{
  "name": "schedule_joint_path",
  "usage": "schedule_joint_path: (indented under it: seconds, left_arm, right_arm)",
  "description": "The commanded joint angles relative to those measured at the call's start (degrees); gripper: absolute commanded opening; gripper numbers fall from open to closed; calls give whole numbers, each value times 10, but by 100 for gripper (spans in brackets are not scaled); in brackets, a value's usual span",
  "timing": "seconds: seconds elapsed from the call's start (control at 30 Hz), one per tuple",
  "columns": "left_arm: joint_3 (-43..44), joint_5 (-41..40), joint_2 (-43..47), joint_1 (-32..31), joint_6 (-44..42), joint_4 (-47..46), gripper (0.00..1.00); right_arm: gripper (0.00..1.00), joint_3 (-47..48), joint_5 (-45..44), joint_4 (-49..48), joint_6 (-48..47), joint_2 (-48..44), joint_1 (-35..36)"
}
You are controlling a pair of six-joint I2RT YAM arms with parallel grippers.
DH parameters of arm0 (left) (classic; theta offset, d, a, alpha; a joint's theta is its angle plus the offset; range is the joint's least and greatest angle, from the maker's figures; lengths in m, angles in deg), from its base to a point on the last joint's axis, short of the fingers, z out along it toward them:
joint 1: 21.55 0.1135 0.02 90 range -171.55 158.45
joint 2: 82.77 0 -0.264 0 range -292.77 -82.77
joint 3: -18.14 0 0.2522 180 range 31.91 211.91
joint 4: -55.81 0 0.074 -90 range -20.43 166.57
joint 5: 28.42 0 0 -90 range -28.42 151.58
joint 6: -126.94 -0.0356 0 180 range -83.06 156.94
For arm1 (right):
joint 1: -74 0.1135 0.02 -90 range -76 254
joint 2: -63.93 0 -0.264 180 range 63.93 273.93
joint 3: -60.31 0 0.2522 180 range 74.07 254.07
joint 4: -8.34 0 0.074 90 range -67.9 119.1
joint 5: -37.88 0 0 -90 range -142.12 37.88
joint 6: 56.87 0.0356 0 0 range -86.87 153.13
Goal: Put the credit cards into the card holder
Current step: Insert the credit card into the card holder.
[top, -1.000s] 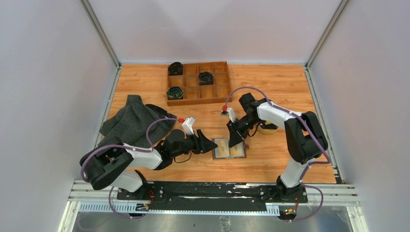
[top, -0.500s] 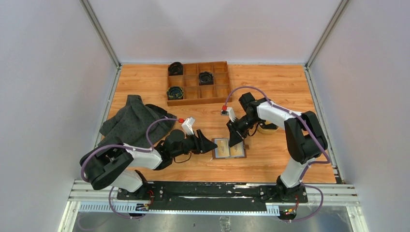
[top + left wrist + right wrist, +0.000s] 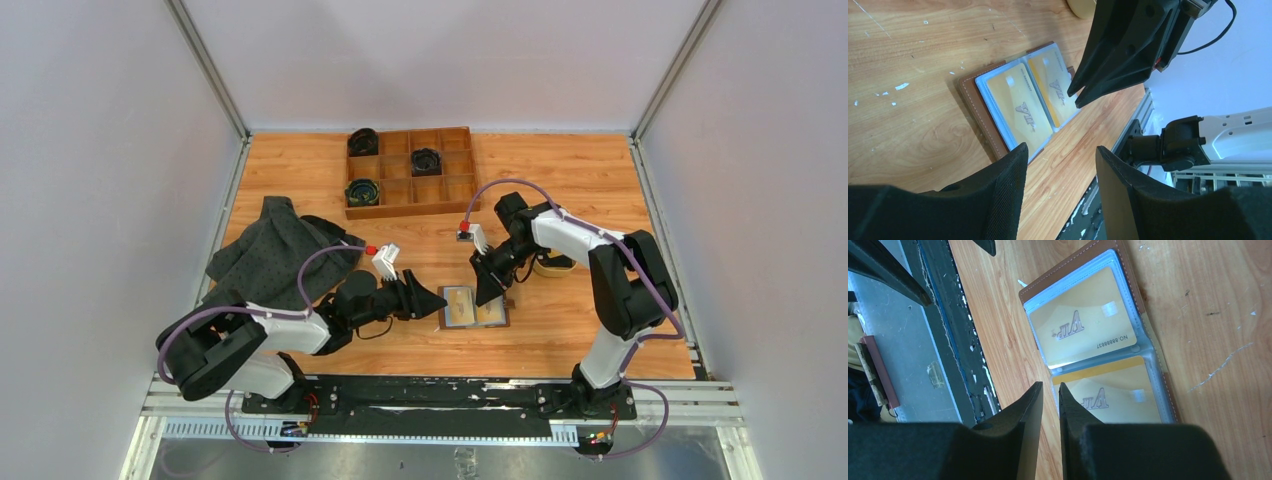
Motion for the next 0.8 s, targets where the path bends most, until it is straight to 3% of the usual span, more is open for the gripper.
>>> schedule_joint_path:
  seconds: [0.0,0.77]
  left_arm:
    - [-12,-7,10,-5,-10,-24,55]
    - [-19,4,21,-5,-6,-44,55]
  right_arm:
    - [22,13,1,19,-15,-8,2]
    - [22,14,-3,20,-16,-10,2]
